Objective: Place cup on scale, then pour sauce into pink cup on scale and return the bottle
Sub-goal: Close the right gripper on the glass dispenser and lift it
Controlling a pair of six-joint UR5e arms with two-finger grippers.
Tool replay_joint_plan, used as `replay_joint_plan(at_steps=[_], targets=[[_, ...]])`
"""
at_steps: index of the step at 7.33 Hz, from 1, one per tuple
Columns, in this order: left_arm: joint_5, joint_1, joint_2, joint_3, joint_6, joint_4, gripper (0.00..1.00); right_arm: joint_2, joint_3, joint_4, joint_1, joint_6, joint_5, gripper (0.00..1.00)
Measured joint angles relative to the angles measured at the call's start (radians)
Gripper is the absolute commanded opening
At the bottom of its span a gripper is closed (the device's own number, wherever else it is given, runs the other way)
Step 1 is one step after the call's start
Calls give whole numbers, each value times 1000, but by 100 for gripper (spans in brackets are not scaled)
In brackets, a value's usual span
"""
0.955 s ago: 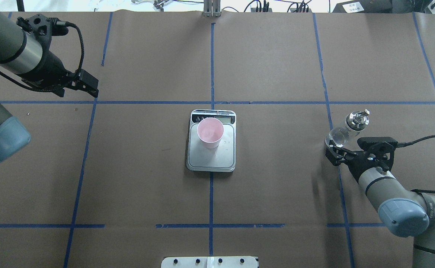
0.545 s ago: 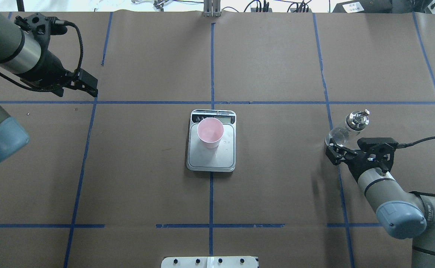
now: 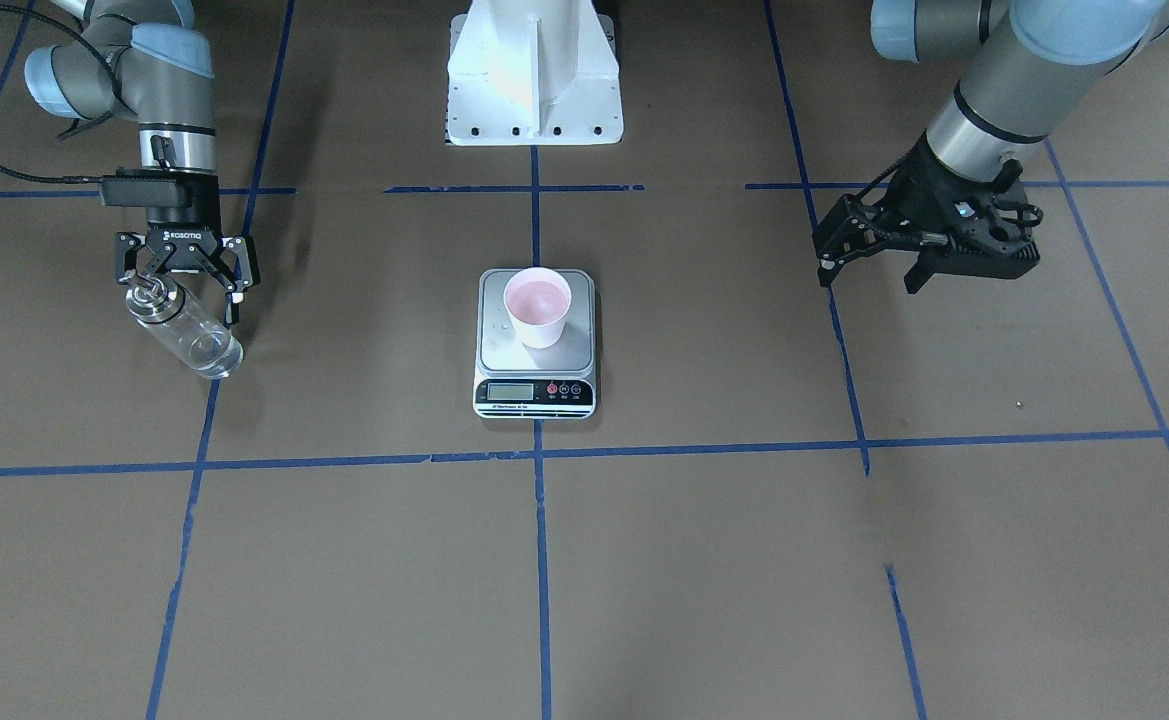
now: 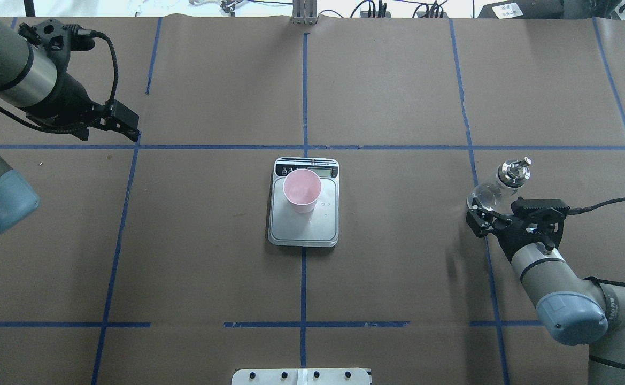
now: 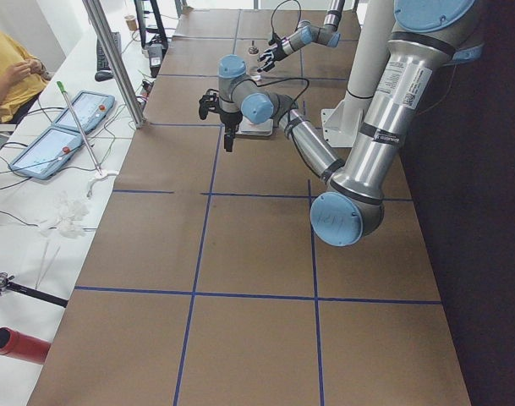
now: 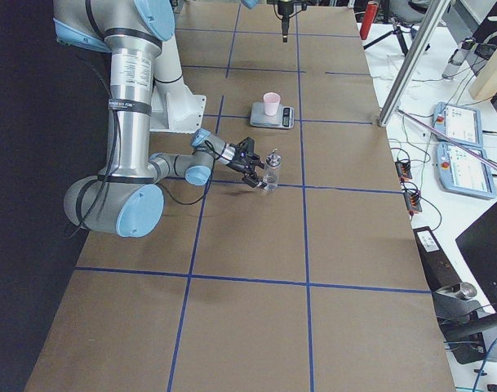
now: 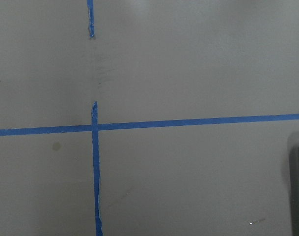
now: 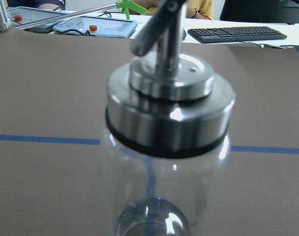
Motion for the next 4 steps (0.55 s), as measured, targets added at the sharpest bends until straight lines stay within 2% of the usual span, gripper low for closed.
replay_joint_plan(at_steps=[4], targets=[[1,3,0,1,-1,1,100,25,-39,17,-1,-10,-21,100]])
